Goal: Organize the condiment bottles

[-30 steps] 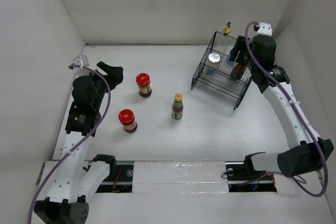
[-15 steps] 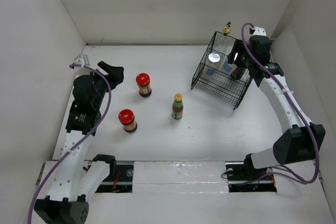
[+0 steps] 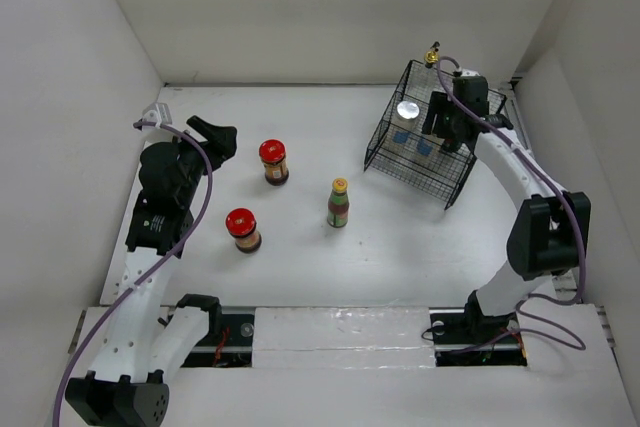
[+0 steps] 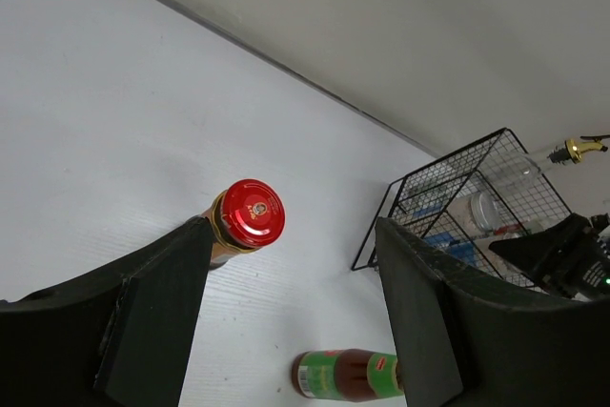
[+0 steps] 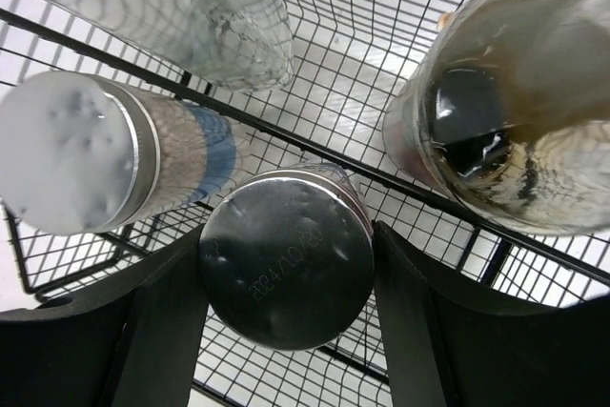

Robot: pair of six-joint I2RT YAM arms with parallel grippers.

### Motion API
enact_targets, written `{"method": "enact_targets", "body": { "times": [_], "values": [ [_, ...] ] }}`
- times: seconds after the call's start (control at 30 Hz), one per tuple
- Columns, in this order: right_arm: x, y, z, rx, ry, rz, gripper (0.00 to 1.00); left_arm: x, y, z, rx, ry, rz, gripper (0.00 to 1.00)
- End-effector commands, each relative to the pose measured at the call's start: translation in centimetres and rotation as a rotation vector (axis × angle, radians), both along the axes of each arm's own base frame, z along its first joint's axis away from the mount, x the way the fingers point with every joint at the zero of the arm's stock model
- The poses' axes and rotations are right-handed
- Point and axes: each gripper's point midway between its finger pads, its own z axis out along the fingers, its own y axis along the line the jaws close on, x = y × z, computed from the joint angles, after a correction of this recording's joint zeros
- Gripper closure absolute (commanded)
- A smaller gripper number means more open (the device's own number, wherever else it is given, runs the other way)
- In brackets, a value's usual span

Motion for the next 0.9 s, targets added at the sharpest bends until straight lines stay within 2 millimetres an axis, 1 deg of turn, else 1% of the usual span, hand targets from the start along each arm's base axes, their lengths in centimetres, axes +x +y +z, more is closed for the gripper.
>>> {"method": "enact_targets", "body": {
  "times": [0.0,0.03,0.07,0.1,0.13,0.17,0.2,0.3,0.33,0.37,0.4,0.43,0.47,0.5,0.53,0.57,0.6,0.63,0.67,0.7,0.73,0.77,0.8,0.83,0.87],
  "values": [
    [2.3,0.2,4.6,0.027,-0.142,0.004,0.4,0.1,-0.1,2.0,-0.006,-0.063,-0.007,0.35],
    [2.2,0.2,4.4,0.026,-0.133,0.004,0.38,0.1,-0.1,2.0,-0.006,-0.063,-0.007,0.35],
    [2.3,0.2,4.0,0.025,-0.124,0.004,0.34,0.1,-0.1,2.0,-0.006,-0.063,-0.007,0.35],
    [2.4,0.2,4.4,0.026,-0.133,0.004,0.31,0.1,-0.1,2.0,-0.006,-0.063,-0.007,0.35],
    [2.3,0.2,4.2,0.025,-0.124,0.004,0.28,0.3,-0.1,1.7,-0.005,-0.054,-0.007,0.35],
    [2.2,0.2,4.6,0.026,-0.133,0.004,0.26,0.3,-0.1,1.7,-0.005,-0.054,-0.007,0.35],
    [2.0,0.0,5.5,0.023,-0.153,-0.003,0.21,0.3,-0.1,1.7,-0.005,-0.054,-0.007,0.35],
    [1.4,0.0,7.4,0.028,-0.193,-0.003,0.19,0.3,-0.1,1.7,-0.005,-0.054,-0.007,0.35],
    [0.8,0.4,8.9,0.033,-0.228,0.007,0.17,0.3,-0.1,1.7,-0.005,-0.054,-0.007,0.35],
    [0.4,0.8,9.8,0.037,-0.247,0.018,0.17,0.3,-0.1,1.7,-0.005,-0.054,-0.007,0.35],
    [0.1,0.8,10.5,0.04,-0.269,0.018,0.15,0.3,-0.1,1.7,-0.005,-0.054,-0.007,0.35],
    [-0.7,1.4,12.3,0.047,-0.309,0.033,0.15,0.3,-0.1,1.7,-0.005,-0.054,-0.007,0.35],
    [-1.2,1.8,13.2,0.053,-0.335,0.044,0.15,0.3,-0.1,1.7,-0.005,-0.054,-0.007,0.35],
    [-1.8,3.2,13.9,0.062,-0.358,0.077,0.15,0.3,-0.2,1.7,-0.006,-0.053,-0.016,0.35],
    [-2.6,4.2,13.8,0.073,-0.365,0.108,0.17,0.3,-0.2,1.7,-0.006,-0.053,-0.016,0.35],
    [-3.7,5.2,15.1,0.09,-0.4,0.144,0.2,0.3,-0.2,1.9,-0.007,-0.062,-0.016,0.35],
    [-4.8,8.1,14.4,0.119,-0.397,0.234,0.35,0.3,-0.2,1.9,-0.007,-0.063,-0.016,0.35],
    [-5.7,9.7,14.4,0.138,-0.404,0.287,0.35,0.3,-0.2,1.9,-0.007,-0.063,-0.016,0.35],
    [-6.9,11.0,14.8,0.147,-0.42,0.338,0.55,0.3,-0.2,1.9,-0.007,-0.063,-0.016,0.35],
    [-7.8,12.5,14.4,0.161,-0.415,0.387,0.61,0.3,-0.2,1.9,-0.007,-0.063,-0.016,0.35],
    [-9.7,15.5,14.2,0.192,-0.407,0.489,0.64,0.3,-0.2,1.9,-0.007,-0.063,-0.016,0.35],
    [-10.7,16.9,12.4,0.183,-0.371,0.542,0.61,0.3,-0.2,1.9,-0.007,-0.063,-0.016,0.35],
    [-11.7,17.9,12.3,0.189,-0.368,0.575,0.55,0.3,-0.2,1.9,-0.007,-0.063,-0.016,0.35],
    [-13.4,19.5,11.4,0.178,-0.329,0.639,0.47,0.3,-0.2,1.9,-0.007,-0.063,-0.016,0.35],
    [-14.3,20.2,10.4,0.173,-0.296,0.663,0.36,0.3,-0.4,1.9,-0.008,-0.062,-0.025,0.35]
  ]
}}
